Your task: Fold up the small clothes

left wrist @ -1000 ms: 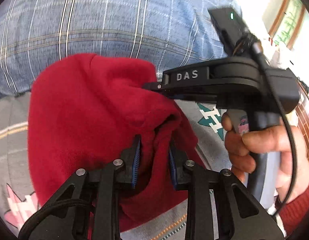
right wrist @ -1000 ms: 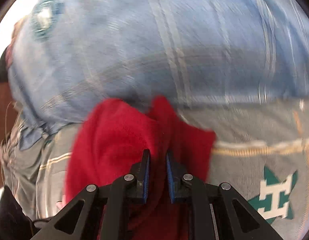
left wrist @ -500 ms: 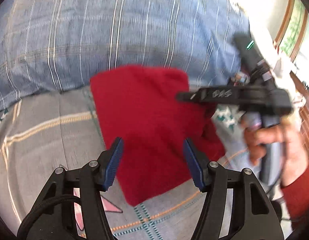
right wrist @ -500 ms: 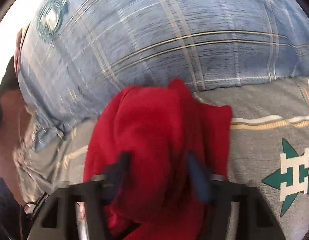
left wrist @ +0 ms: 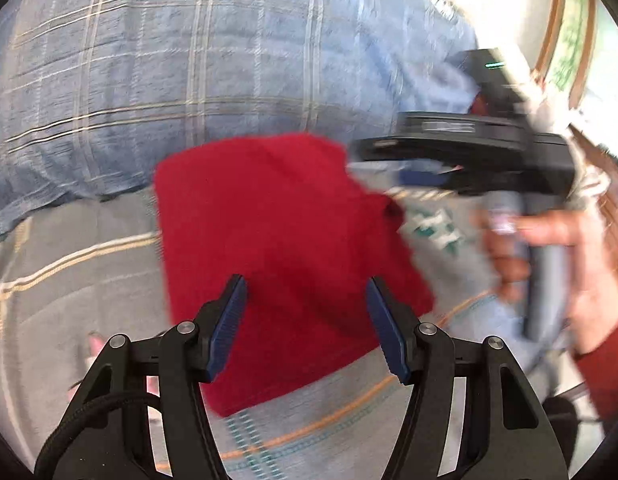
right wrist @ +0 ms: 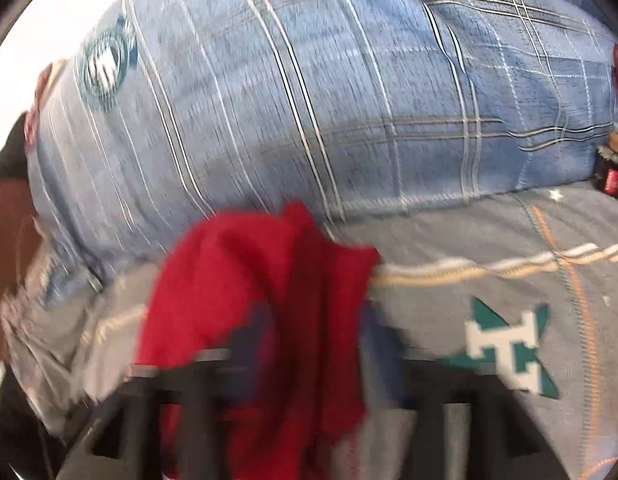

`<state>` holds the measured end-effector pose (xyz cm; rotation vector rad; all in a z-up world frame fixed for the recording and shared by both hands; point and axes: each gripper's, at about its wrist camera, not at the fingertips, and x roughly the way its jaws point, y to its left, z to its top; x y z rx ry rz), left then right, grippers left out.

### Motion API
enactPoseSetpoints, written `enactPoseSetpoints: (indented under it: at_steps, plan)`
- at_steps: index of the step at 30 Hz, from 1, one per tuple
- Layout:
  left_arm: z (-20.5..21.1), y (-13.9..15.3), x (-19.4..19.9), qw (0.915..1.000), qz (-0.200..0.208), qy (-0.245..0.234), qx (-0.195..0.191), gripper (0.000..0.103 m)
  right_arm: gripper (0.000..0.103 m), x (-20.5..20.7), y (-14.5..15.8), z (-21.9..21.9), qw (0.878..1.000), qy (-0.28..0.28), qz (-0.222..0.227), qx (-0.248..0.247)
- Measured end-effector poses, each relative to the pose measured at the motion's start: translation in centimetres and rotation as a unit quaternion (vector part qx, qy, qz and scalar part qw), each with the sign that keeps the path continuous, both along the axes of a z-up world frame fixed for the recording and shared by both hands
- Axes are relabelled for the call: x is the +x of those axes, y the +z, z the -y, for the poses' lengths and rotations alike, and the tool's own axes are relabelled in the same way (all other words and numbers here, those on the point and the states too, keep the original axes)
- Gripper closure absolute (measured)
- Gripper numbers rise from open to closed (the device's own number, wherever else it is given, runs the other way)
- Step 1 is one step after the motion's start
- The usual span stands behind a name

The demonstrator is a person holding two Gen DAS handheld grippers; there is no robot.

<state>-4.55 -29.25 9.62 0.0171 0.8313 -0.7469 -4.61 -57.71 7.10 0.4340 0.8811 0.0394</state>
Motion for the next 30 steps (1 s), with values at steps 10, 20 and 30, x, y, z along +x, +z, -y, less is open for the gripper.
enactPoseSetpoints:
  at_steps: [10, 20, 30]
  plan:
    - [5.5, -2.9, 0.4, 0.9954, -0.049, -0.079, 0.019, 0.041, 0.096, 7.4, -1.0, -2.7, 0.997, 0.047, -0.022, -0.048]
    - [3.4, -1.8, -1.1, 0.9969, -0.028, -0.070, 0.024, 0.041, 0.038, 3.8, -0.1, -0.7, 0.999, 0.009, -0.015, -0.027]
    - [-2.3, -0.3, -2.4, 0.9990, -0.005, -0.013, 0.043, 0.041, 0.086, -0.5, -1.0, -6.2, 0.996, 0.077, -0.005, -0.053]
